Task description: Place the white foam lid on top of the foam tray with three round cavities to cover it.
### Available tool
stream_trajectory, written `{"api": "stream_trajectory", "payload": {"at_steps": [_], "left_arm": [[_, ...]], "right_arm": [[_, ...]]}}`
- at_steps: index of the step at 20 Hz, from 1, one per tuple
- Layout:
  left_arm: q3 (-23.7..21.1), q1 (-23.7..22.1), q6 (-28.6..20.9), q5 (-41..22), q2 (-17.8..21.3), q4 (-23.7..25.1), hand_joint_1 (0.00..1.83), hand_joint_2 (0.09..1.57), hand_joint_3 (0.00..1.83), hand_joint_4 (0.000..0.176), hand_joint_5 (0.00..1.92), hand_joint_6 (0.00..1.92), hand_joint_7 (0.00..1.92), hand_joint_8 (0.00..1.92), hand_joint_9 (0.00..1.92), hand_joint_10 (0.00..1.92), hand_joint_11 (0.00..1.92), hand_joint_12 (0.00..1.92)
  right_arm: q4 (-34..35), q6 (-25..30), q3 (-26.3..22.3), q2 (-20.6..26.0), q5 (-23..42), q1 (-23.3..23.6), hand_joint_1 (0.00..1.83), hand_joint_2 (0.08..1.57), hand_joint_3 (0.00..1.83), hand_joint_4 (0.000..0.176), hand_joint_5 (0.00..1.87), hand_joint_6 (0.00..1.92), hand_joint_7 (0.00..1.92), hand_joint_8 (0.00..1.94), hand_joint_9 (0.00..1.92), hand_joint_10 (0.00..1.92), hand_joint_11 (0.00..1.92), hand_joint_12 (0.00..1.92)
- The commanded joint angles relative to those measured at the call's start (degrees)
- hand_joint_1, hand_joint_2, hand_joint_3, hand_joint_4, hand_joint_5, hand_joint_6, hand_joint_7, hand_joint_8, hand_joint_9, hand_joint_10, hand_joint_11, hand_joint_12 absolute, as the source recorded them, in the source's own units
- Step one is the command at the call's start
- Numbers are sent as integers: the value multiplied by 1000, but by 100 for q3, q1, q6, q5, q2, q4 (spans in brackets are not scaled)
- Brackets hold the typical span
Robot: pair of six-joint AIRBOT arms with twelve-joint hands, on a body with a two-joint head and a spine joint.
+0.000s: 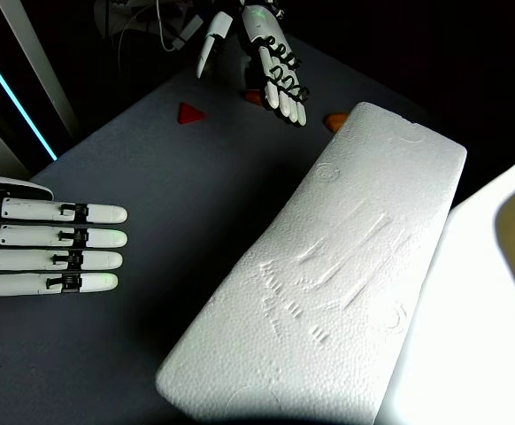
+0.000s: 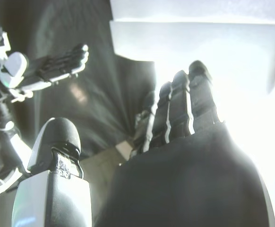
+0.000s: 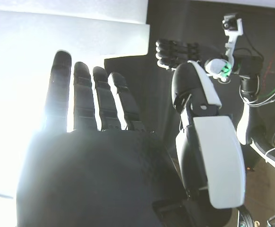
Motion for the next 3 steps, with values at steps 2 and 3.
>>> {"api": "stream_trajectory", "payload": {"at_steps": [2, 3], "left_arm": [[55, -117, -79, -621, -53, 6, 429, 1252, 3, 0, 37, 11, 5, 0, 47, 13, 5, 285], [62, -149, -93, -610, -56, 54, 446, 1248, 0, 0, 60, 14, 24, 4, 84, 27, 0, 626]], "right_arm": [[94, 39, 34, 2, 649, 59, 473, 1264, 0, 0, 0, 0, 0, 0, 0, 0, 4, 2], [102, 39, 38, 1, 653, 59, 442, 1250, 0, 0, 0, 0, 0, 0, 0, 0, 22, 12]]}}
